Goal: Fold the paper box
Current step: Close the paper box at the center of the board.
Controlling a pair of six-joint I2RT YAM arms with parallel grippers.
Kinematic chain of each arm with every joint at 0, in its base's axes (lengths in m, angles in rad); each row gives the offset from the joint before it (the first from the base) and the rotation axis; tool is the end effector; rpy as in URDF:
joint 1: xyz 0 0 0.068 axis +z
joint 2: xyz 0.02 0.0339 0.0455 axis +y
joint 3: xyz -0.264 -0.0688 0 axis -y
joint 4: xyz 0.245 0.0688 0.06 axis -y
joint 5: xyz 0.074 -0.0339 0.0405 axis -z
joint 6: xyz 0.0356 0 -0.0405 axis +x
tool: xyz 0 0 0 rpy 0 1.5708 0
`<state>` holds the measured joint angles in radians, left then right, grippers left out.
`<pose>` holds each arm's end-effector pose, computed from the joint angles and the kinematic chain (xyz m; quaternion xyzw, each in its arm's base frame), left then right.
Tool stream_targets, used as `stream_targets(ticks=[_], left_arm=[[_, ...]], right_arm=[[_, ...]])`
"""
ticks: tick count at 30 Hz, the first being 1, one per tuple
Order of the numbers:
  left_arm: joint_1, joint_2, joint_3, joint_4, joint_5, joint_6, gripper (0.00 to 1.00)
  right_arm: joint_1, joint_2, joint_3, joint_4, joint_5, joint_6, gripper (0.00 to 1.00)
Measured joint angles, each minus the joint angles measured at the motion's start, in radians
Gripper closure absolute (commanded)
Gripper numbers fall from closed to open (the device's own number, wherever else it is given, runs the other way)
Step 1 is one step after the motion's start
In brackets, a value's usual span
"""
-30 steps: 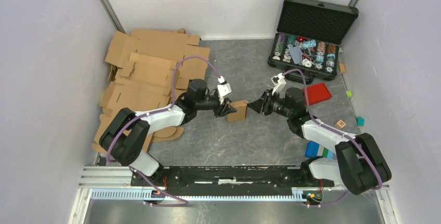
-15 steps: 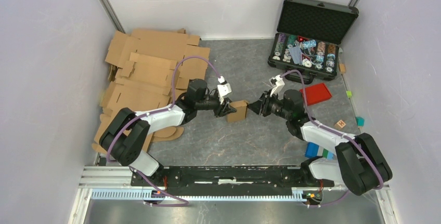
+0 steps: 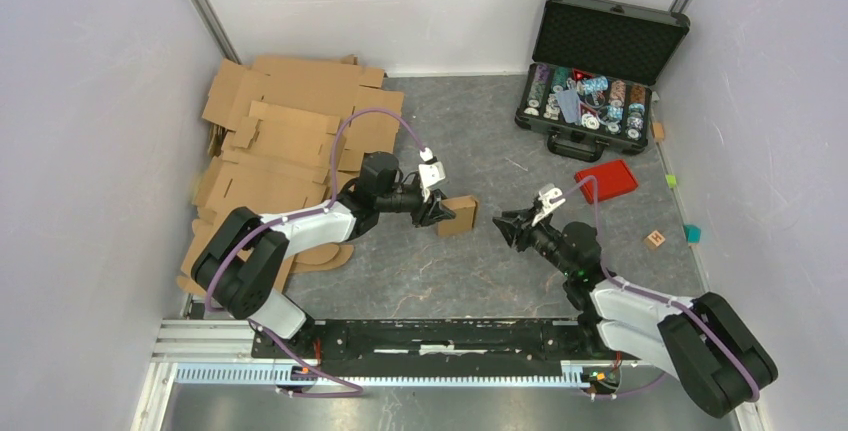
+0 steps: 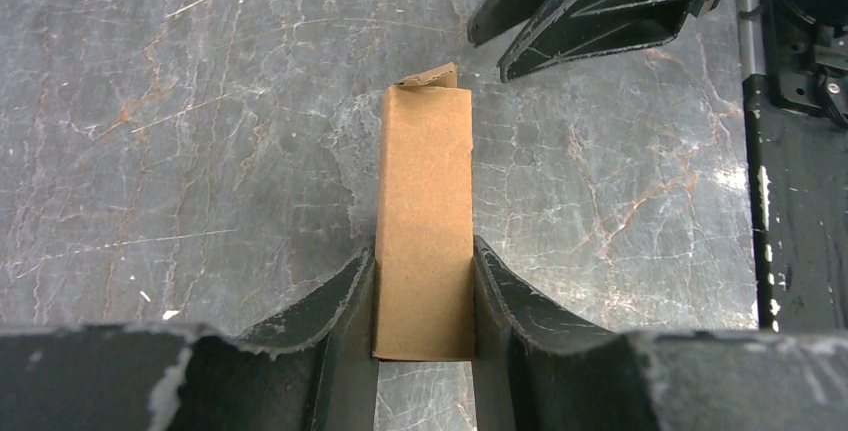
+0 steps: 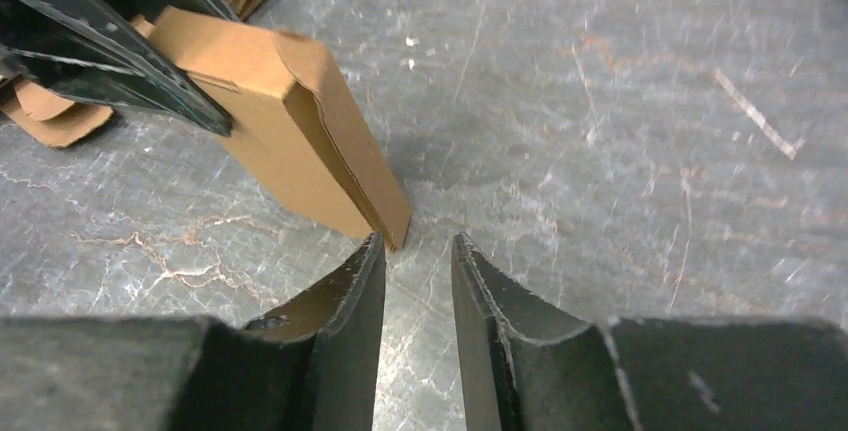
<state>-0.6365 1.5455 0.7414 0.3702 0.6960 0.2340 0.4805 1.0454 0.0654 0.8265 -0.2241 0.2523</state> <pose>0.2425 -0.2076 0.2000 0.5005 0.6410 -0.3827 0.4384 0.1571 0.0908 0.1552 -0.1582 0.7413 0.3110 0.5734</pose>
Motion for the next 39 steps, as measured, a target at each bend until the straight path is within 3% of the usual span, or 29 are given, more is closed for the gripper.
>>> stream_targets(ticks=[4,12,39], left_arm=[[0.0,0.0,0.0,-0.006,0.022,0.0,0.74],[-0.008,0.0,0.0,-0.007,0.019,0.0,0.73],[-0.016,-0.006,0.008,-0.037,0.012,0.029,0.7]], right_arm=[[0.038,-0.011,-0.04,0.161,0.025,-0.087,0.59],[0.107,0.035,-0.043,0.418,0.053,-0.221,0.62],[0.161,0.316,-0.043,0.542,0.086,-0.276,0.65]])
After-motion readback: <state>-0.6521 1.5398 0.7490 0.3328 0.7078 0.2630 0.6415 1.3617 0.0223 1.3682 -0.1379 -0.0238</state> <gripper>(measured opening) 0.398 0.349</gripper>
